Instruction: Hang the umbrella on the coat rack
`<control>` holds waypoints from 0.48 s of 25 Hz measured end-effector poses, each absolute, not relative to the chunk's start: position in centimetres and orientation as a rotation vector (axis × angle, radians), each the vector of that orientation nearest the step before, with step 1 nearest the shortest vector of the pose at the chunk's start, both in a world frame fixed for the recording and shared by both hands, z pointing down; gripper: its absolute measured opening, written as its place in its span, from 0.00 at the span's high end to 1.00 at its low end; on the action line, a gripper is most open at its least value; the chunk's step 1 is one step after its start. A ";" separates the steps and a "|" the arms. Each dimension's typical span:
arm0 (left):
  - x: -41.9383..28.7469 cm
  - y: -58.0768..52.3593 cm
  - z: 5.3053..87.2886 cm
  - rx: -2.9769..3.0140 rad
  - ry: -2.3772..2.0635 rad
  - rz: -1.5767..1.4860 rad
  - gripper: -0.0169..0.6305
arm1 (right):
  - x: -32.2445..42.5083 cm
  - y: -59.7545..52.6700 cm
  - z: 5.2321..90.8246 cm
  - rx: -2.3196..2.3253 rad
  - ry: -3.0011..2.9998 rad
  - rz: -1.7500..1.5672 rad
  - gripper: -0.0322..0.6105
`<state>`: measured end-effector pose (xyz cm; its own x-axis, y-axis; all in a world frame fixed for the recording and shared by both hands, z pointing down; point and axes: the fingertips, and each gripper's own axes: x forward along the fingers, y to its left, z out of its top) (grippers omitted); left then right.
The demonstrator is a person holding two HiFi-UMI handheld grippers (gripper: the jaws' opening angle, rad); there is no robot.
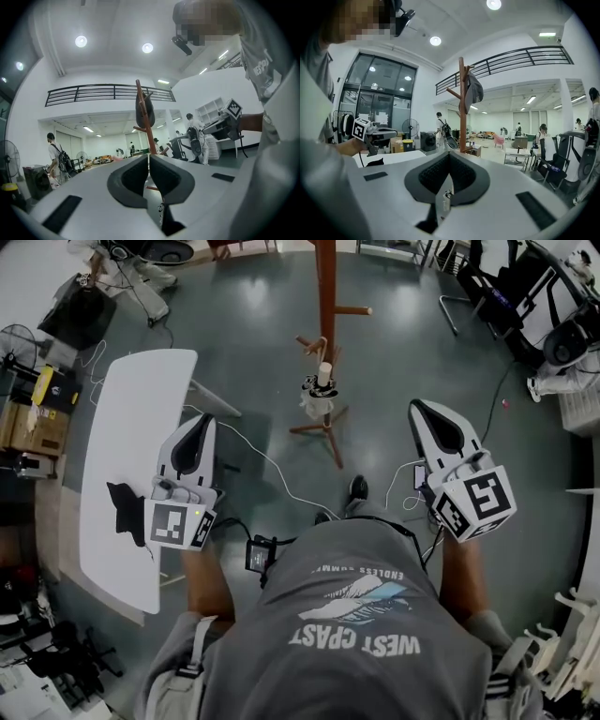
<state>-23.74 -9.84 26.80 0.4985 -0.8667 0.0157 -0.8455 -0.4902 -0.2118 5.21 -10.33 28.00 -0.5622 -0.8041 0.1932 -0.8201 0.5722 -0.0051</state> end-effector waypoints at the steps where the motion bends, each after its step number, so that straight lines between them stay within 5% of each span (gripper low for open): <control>1: -23.8 -9.7 26.8 -2.562 1.481 -0.178 0.93 | 5.2 -10.2 28.0 1.373 -2.632 0.144 0.91; 12: -23.4 -9.2 28.4 -2.585 1.468 -0.214 0.93 | 5.7 -9.0 28.6 1.378 -2.614 0.175 0.91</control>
